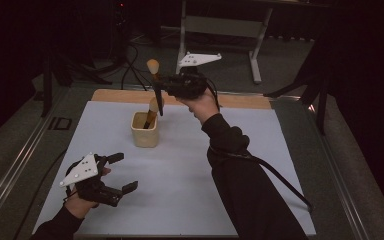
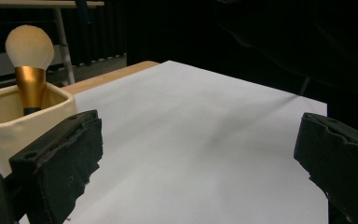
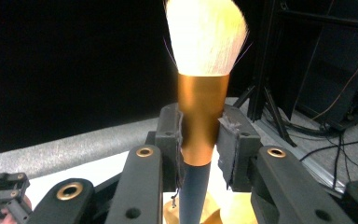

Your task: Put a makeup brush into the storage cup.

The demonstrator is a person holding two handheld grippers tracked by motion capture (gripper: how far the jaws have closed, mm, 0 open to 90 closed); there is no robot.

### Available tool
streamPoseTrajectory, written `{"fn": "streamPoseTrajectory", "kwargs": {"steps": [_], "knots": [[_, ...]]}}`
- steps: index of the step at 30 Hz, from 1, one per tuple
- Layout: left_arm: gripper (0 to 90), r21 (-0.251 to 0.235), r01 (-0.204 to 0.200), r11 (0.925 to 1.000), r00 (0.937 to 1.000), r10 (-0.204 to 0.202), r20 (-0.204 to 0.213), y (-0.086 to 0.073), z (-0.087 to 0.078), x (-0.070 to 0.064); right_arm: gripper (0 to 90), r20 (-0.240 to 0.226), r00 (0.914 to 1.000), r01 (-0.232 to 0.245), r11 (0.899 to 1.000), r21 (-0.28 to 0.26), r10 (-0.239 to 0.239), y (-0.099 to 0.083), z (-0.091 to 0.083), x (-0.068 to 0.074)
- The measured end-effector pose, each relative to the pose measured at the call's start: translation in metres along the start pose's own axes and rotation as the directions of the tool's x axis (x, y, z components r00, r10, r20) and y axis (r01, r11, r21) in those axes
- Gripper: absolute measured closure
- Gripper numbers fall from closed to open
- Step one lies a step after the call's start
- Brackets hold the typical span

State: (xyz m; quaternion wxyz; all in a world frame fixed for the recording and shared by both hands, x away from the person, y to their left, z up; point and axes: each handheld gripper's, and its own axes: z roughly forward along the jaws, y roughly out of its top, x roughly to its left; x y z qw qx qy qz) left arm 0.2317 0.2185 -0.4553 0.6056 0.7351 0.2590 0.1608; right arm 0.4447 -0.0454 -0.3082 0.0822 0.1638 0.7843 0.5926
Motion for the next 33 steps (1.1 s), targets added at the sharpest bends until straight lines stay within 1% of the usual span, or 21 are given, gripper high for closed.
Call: {"fn": "streamPoseTrajectory", "kwargs": {"steps": [6, 8, 12, 17, 22, 23, 27, 31, 33], "knots": [[1.5, 0.0, 0.001, 1.0, 1.0, -0.001, 0.001, 0.0, -0.001, 0.001, 71.4, 0.008, 0.9999, -0.009, 1.0, -0.024, 0.009, -0.003, 0.006, -0.001], [1.5, 0.0, 0.002, 1.0, 1.0, -0.002, 0.001, -0.001, -0.001, 0.001, 71.4, 0.014, 0.9997, -0.019, 0.999, -0.034, 0.019, -0.004, 0.011, -0.002], [1.4, -0.002, 0.001, 1.0, 1.0, -0.001, 0.003, -0.001, -0.001, 0.001, 71.4, 0.01, 0.9994, -0.031, 0.998, -0.054, 0.032, -0.002, 0.016, -0.002], [1.4, -0.007, 0.0, 1.0, 1.0, 0.0, 0.003, 0.0, -0.003, 0.0, 71.4, 0.02, 0.9995, -0.024, 0.998, -0.056, 0.025, 0.0, 0.022, -0.003], [1.5, -0.011, 0.002, 0.9999, 1.0, -0.002, 0.005, 0.0, -0.004, 0.0, 71.4, 0.026, 0.9989, -0.038, 0.997, -0.073, 0.04, -0.001, 0.03, -0.006], [1.5, -0.011, 0.001, 0.9999, 1.0, -0.001, 0.005, 0.0, -0.004, 0.0, 71.3, 0.029, 0.999, -0.033, 0.997, -0.072, 0.035, -0.001, 0.031, -0.006], [1.5, -0.012, -0.001, 0.9999, 1.0, 0.001, 0.008, 0.0, -0.004, 0.0, 71.4, 0.026, 0.9985, -0.046, 0.996, -0.074, 0.048, -0.004, 0.037, -0.007], [1.5, -0.013, 0.004, 0.9999, 1.0, -0.004, 0.008, -0.001, -0.004, 0.0, 71.3, 0.021, 0.9981, -0.057, 0.995, -0.086, 0.059, -0.006, 0.04, -0.009], [1.5, -0.014, 0.005, 0.9999, 1.0, -0.005, 0.008, -0.001, -0.005, 0.0, 71.4, 0.029, 0.9977, -0.059, 0.995, -0.085, 0.062, -0.007, 0.042, -0.009]]}}
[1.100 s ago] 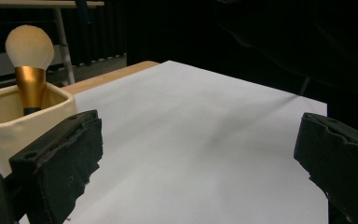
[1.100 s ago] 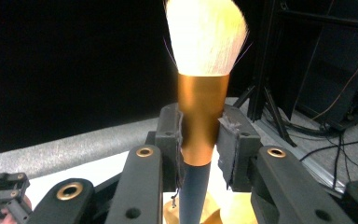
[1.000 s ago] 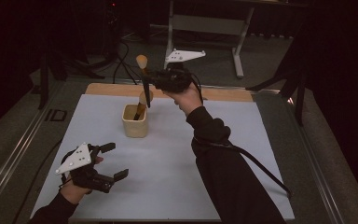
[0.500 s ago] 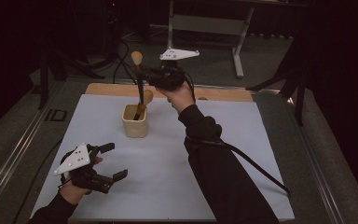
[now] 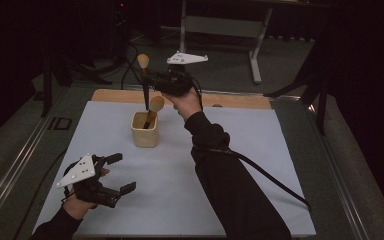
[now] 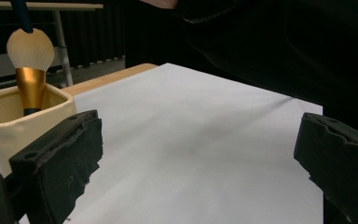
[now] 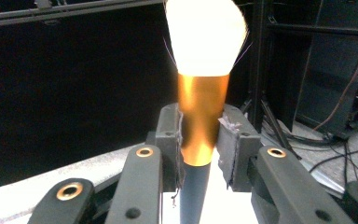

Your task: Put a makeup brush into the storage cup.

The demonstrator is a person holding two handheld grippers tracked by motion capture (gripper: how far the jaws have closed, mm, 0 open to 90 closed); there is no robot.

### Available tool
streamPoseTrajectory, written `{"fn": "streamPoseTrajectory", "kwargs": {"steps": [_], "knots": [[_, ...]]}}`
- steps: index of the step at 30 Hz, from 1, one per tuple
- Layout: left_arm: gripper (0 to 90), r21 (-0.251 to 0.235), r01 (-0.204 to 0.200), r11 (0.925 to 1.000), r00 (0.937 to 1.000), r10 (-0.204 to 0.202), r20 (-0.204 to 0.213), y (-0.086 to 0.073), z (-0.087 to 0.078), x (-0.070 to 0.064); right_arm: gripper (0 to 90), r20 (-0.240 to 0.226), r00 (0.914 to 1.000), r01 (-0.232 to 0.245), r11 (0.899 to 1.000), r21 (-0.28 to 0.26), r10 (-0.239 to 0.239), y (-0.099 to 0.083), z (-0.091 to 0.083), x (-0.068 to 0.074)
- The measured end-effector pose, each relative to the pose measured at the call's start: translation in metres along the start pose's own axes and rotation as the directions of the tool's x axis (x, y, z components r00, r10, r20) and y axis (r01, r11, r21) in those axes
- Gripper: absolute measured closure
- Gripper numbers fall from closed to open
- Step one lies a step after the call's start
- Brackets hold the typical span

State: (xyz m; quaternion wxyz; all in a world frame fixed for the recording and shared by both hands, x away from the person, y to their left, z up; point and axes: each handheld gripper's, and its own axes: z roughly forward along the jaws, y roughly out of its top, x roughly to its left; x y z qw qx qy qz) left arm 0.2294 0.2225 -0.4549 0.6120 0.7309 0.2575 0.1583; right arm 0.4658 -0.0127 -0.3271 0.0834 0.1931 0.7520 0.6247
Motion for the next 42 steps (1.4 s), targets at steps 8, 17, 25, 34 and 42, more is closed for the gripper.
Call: {"fn": "streamPoseTrajectory", "kwargs": {"steps": [8, 17, 25, 34, 42], "knots": [[1.5, -0.003, 0.003, 1.0, 1.0, -0.003, 0.0, 0.0, 0.0, 0.0, 71.3, 0.024, 0.9996, -0.011, 0.999, 0.033, 0.01, -0.008, 0.008, -0.003], [1.5, -0.004, 0.002, 1.0, 1.0, -0.002, 0.003, 0.0, 0.0, 0.0, 70.2, 0.017, 0.9998, -0.008, 0.999, 0.049, 0.007, -0.015, 0.014, -0.003], [1.5, -0.001, -0.001, 1.0, 1.0, 0.001, 0.005, 0.0, 0.0, 0.0, 14.0, 0.02, 0.9998, 0.005, 0.991, 0.132, -0.008, -0.015, 0.02, 0.001], [1.5, 0.003, -0.003, 1.0, 0.9999, 0.003, 0.01, 0.0, 0.001, -0.001, 9.6, 0.029, 0.9993, 0.019, 0.99, 0.138, -0.023, -0.013, 0.015, 0.004], [1.5, 0.001, -0.002, 1.0, 0.9999, 0.002, 0.01, 0.0, 0.001, -0.001, 9.6, 0.02, 0.9994, 0.026, 0.991, 0.134, -0.029, -0.011, 0.009, 0.007]]}}
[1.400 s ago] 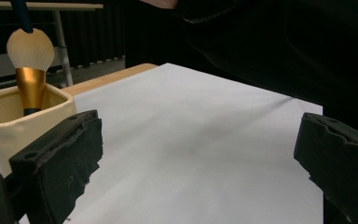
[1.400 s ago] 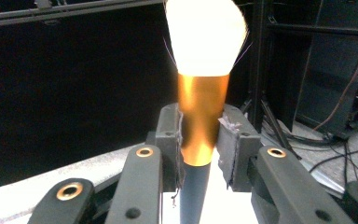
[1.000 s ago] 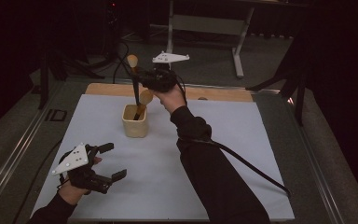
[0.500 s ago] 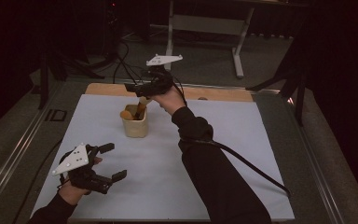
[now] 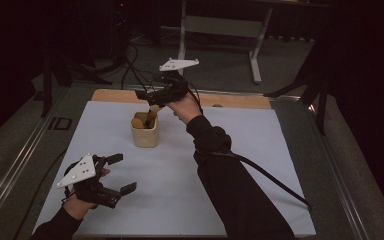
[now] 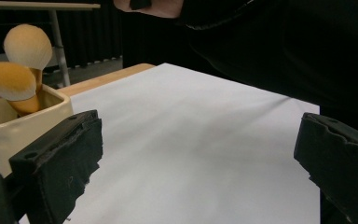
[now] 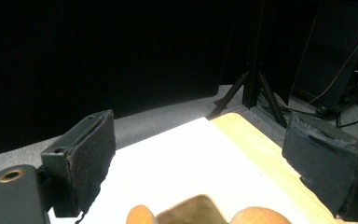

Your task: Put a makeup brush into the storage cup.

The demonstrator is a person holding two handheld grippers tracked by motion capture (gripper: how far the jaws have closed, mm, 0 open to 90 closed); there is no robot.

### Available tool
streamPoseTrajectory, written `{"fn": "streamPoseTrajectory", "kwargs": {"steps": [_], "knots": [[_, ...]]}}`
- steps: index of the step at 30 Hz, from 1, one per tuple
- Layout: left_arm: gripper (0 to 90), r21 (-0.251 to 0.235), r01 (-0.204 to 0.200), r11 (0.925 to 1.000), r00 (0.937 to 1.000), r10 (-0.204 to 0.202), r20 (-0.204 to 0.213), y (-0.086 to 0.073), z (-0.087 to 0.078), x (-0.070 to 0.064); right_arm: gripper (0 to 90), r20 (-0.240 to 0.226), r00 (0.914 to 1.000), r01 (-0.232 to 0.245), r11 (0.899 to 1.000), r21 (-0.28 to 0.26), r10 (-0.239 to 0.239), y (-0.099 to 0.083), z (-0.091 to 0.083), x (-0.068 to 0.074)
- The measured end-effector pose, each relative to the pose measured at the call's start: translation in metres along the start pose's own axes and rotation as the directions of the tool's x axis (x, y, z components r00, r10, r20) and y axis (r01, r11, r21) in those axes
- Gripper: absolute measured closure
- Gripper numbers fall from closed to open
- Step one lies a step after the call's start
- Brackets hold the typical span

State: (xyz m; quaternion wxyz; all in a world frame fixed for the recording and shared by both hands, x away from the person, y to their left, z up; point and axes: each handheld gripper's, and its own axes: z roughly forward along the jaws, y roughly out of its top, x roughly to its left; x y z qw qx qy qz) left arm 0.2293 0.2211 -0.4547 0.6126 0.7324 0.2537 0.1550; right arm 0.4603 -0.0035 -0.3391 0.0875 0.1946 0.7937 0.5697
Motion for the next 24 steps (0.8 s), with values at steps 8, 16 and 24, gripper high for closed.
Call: {"fn": "streamPoseTrajectory", "kwargs": {"steps": [8, 16, 24], "knots": [[1.5, 0.005, 0.001, 1.0, 1.0, -0.001, 0.0, -0.001, 0.001, 0.0, 9.6, 0.014, 0.9999, -0.003, 1.0, -0.013, 0.003, 0.004, -0.018, -0.002], [1.4, 0.006, -0.002, 1.0, 1.0, 0.002, 0.0, -0.001, 0.001, -0.002, 9.6, 0.057, 0.9983, -0.005, 1.0, -0.018, 0.006, 0.004, -0.049, -0.009], [1.5, 0.009, 0.002, 1.0, 1.0, -0.002, -0.002, 0.0, 0.002, 0.0, 9.7, 0.093, 0.9957, 0.0, 1.0, -0.013, 0.002, -0.002, -0.08, -0.015]]}}
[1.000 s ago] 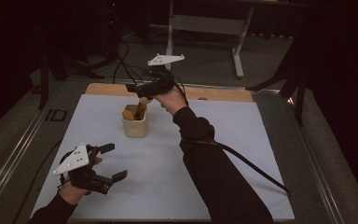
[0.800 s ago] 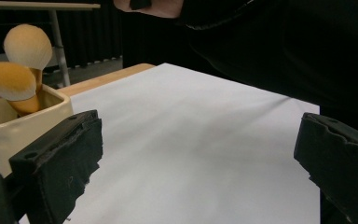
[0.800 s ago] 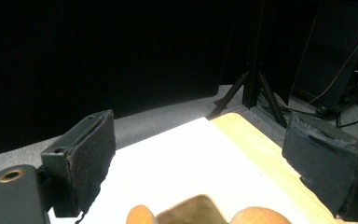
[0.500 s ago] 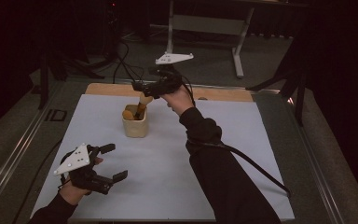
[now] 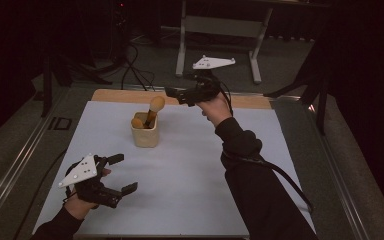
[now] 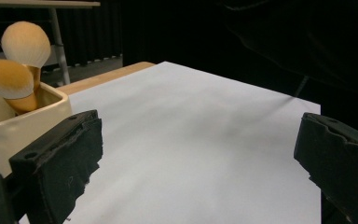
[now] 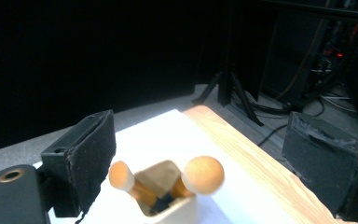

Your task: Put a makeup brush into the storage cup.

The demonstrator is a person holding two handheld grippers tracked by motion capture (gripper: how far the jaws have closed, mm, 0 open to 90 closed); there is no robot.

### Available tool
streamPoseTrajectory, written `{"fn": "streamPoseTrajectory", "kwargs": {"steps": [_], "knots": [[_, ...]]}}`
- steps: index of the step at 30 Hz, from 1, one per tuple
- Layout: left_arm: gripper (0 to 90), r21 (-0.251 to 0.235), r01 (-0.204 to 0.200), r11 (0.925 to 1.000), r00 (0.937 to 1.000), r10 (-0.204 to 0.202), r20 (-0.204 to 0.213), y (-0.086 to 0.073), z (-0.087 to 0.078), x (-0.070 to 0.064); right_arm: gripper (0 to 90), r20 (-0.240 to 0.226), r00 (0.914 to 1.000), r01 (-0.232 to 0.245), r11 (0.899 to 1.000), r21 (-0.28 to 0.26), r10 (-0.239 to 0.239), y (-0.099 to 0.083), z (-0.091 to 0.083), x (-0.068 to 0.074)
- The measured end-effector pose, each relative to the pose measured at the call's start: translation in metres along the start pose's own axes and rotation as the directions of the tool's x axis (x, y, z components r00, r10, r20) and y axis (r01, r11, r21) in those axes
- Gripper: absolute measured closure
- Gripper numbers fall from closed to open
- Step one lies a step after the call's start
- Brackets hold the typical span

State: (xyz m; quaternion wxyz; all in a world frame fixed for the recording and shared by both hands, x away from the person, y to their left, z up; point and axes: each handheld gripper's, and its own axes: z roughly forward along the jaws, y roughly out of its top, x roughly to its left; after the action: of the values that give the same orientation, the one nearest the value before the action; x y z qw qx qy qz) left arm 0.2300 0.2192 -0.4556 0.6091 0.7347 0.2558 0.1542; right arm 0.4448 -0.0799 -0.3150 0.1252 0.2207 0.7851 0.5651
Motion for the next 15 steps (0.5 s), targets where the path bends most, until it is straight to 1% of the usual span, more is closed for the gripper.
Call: {"fn": "streamPoseTrajectory", "kwargs": {"steps": [3, 4, 8, 15], "knots": [[1.5, -0.001, 0.001, 1.0, 1.0, -0.001, 0.0, 0.0, 0.0, 0.0, 9.7, 0.005, 0.9999, -0.011, 1.0, -0.001, 0.011, -0.004, -0.007, -0.002], [1.5, -0.001, 0.001, 1.0, 1.0, -0.001, 0.0, 0.0, 0.0, 0.0, 9.7, 0.011, 0.9999, -0.013, 1.0, -0.006, 0.013, -0.007, -0.013, -0.004], [1.5, -0.002, 0.002, 1.0, 1.0, -0.002, 0.0, 0.0, 0.0, 0.0, 9.7, 0.016, 0.9997, -0.019, 1.0, -0.017, 0.019, -0.015, -0.026, -0.006], [1.4, -0.003, 0.002, 1.0, 1.0, -0.002, 0.003, 0.0, 0.001, 0.001, 10.0, 0.029, 0.9992, -0.028, 0.999, -0.018, 0.028, -0.035, -0.041, -0.009]]}}
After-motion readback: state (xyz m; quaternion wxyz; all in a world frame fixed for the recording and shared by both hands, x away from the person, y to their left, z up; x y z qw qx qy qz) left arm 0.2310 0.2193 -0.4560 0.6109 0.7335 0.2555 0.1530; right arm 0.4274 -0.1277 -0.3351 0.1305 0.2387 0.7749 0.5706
